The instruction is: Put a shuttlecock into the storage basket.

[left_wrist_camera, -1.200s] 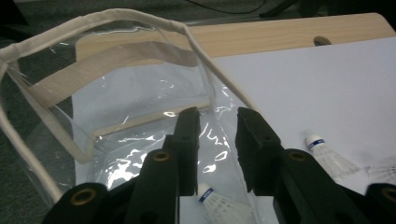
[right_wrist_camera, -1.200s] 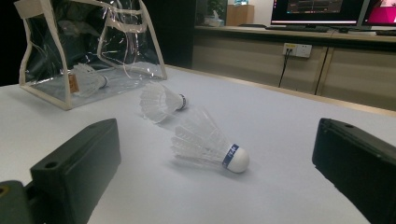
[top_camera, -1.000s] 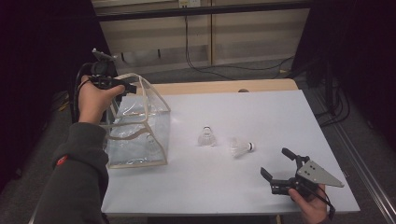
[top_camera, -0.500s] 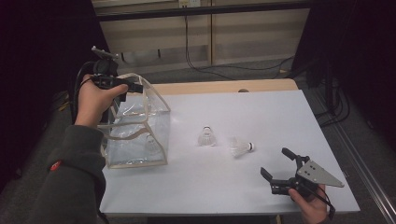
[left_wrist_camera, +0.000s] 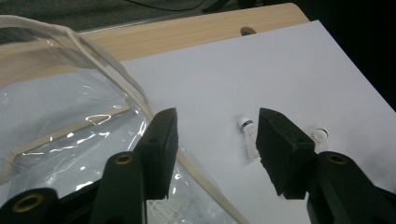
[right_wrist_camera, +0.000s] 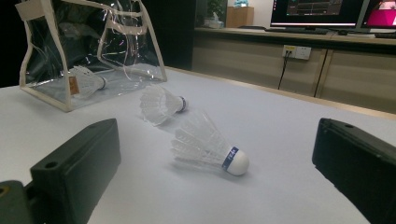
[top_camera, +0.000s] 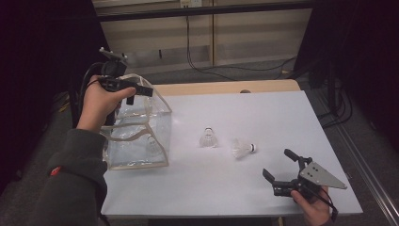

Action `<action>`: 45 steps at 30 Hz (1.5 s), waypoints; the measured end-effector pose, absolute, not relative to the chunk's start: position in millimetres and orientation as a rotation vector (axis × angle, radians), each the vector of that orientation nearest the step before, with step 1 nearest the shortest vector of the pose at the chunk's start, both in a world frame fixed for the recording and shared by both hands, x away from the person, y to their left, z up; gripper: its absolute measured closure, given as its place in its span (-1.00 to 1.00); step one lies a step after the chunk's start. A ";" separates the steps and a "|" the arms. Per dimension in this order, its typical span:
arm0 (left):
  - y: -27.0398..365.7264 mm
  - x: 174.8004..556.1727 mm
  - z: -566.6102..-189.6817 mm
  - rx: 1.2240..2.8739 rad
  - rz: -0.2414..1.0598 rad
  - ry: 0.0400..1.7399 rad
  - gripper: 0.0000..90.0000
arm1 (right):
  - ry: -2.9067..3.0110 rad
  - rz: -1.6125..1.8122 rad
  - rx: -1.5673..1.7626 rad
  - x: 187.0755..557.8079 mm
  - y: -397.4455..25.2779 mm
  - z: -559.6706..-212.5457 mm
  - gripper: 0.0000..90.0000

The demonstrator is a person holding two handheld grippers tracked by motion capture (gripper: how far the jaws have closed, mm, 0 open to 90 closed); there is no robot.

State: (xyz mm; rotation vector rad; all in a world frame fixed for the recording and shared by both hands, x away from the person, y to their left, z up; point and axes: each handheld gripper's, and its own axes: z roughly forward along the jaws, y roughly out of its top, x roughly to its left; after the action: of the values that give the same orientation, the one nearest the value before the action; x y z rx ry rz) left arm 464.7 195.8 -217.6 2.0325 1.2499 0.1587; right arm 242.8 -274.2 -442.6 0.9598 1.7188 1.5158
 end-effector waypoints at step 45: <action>142.9 436.9 -221.1 2.099 0.021 0.995 -0.57 | 1.723 1.515 0.954 242.7 -274.0 -441.9 -0.97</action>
State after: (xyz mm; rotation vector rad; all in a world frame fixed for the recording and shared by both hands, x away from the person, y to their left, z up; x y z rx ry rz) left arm 436.9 142.9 -221.1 2.0988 0.9953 0.0205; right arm 242.7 -274.0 -441.9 0.9543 1.7226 1.5148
